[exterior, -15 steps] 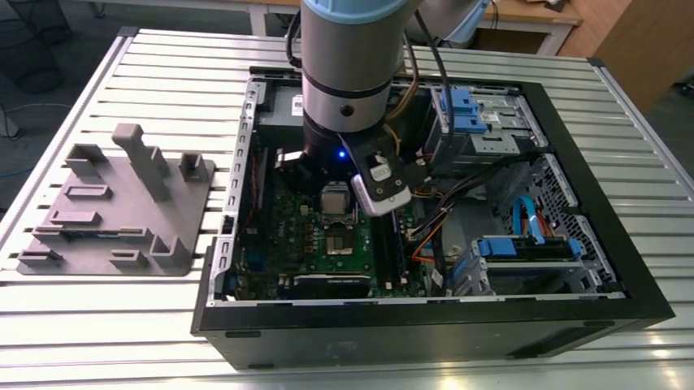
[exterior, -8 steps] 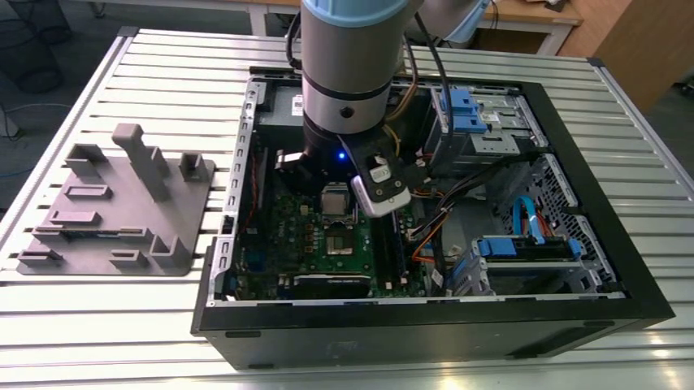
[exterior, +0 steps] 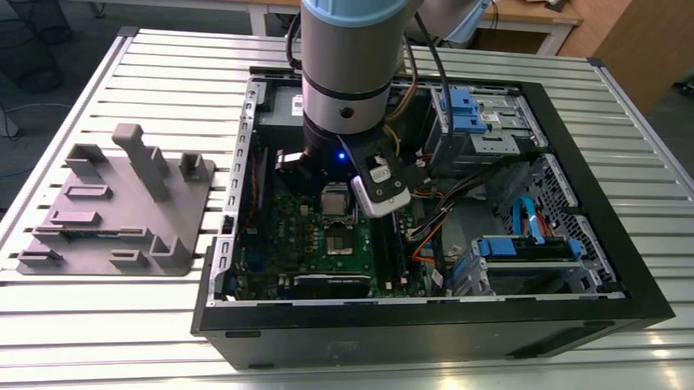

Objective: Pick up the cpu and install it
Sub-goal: 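Place the cpu into insertion slot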

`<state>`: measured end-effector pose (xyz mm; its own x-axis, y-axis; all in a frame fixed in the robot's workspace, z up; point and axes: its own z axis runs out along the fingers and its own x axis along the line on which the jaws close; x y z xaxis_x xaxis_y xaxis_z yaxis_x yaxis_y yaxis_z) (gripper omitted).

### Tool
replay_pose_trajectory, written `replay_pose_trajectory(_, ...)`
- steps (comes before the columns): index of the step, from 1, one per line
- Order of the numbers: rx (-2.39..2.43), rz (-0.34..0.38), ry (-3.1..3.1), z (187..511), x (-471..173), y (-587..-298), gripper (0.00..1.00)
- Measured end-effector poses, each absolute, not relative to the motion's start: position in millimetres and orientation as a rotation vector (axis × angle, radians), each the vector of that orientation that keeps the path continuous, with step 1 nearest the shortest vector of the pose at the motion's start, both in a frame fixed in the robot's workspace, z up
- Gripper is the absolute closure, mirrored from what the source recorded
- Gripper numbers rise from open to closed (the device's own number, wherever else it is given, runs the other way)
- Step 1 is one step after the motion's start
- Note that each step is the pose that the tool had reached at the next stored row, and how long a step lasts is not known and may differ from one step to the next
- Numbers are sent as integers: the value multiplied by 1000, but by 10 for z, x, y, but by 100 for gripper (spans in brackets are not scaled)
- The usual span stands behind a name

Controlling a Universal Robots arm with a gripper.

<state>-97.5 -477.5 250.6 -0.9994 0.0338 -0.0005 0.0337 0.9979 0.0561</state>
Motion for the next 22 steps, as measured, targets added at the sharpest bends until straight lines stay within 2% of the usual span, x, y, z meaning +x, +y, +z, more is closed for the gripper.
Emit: replay_pose_trajectory(22, 53, 88, 3139, 2346, -975, -4776, 53)
